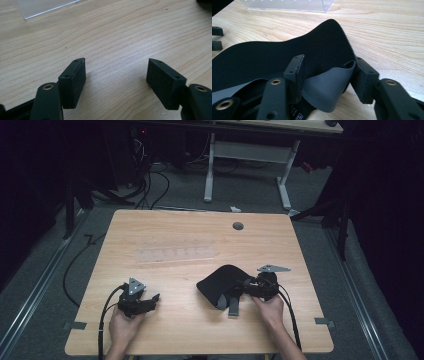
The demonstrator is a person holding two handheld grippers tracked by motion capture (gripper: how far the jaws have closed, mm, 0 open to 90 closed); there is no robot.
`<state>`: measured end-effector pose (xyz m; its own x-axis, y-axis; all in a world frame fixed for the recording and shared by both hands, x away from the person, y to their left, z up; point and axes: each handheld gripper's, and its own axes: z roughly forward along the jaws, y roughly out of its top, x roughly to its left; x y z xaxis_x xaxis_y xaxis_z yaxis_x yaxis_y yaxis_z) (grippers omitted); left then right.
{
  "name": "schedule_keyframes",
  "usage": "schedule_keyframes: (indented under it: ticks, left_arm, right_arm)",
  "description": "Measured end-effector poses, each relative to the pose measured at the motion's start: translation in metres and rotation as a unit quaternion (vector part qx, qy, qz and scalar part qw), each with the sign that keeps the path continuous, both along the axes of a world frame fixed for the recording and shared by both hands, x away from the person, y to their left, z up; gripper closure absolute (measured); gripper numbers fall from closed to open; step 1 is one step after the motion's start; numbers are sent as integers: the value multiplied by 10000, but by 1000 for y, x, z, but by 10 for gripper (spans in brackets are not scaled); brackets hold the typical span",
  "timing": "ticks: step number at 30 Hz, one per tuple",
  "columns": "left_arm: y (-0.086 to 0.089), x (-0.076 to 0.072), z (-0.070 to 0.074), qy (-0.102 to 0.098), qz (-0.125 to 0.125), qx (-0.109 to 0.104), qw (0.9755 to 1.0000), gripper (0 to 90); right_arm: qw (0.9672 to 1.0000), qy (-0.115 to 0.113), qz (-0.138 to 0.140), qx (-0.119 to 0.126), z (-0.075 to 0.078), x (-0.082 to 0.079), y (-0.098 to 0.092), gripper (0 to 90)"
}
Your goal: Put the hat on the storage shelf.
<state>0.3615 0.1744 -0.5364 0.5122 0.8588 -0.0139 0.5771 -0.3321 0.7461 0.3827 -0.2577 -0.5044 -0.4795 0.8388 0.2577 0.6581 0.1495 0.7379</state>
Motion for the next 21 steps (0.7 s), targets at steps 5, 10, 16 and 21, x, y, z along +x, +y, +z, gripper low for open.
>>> schedule_keyframes:
  ticks: [5,10,16,21]
  left_arm:
    - [0,0,0,0,1,2,10000,325]
    - [0,0,0,-1,2,3,10000,325]
    - [0,0,0,-4,5,1,10000,325]
    - [0,0,0,-4,6,6,10000,325]
  right_arm:
    - [9999,-25,60,101,-1,1,-1,554]
    - [9998,-71,184,95,-2,1,1,599]
    - [9996,-25,267,-27,-4,2,2,646]
    - [9996,-49,290,-51,-5,1,3,686]
